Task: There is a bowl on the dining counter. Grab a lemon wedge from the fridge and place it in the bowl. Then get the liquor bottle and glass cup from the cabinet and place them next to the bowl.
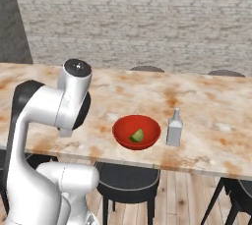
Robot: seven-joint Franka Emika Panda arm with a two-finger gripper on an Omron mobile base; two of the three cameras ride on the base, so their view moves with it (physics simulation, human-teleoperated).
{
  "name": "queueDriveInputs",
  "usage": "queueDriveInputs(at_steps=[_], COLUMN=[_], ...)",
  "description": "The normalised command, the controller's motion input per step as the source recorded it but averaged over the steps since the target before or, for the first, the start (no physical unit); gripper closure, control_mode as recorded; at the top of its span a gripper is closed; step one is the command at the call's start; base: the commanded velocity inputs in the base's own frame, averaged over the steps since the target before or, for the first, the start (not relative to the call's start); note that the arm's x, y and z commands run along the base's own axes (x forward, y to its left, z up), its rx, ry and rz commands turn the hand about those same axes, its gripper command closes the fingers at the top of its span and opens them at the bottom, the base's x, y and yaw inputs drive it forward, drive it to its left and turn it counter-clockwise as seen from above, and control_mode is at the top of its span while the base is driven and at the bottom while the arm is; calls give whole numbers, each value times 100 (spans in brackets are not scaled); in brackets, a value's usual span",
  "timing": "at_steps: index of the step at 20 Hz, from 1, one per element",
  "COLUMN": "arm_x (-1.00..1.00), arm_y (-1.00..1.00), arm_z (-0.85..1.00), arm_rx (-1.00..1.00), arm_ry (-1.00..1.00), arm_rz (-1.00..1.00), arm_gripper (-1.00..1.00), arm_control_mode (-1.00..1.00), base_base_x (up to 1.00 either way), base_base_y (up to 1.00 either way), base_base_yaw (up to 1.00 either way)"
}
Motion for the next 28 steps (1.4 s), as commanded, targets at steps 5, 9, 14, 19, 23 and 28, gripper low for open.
queueDriveInputs(at_steps=[5,9,14,19,23,28], arm_x=[40,36,34,48,50,49], arm_y=[0,0,0,-8,-16,-19], arm_z=[-30,-36,-36,-27,-24,-23], arm_rx=[0,-2,-8,-1,0,0], arm_ry=[6,0,0,2,3,8], arm_rz=[0,0,0,0,0,0], arm_gripper=[100,100,100,100,100,100], arm_control_mode=[-100,-100,-100,-100,-100,-100], base_base_x=[0,0,0,0,0,0], base_base_y=[0,0,0,0,0,0], base_base_yaw=[0,0,0,0,0,0])
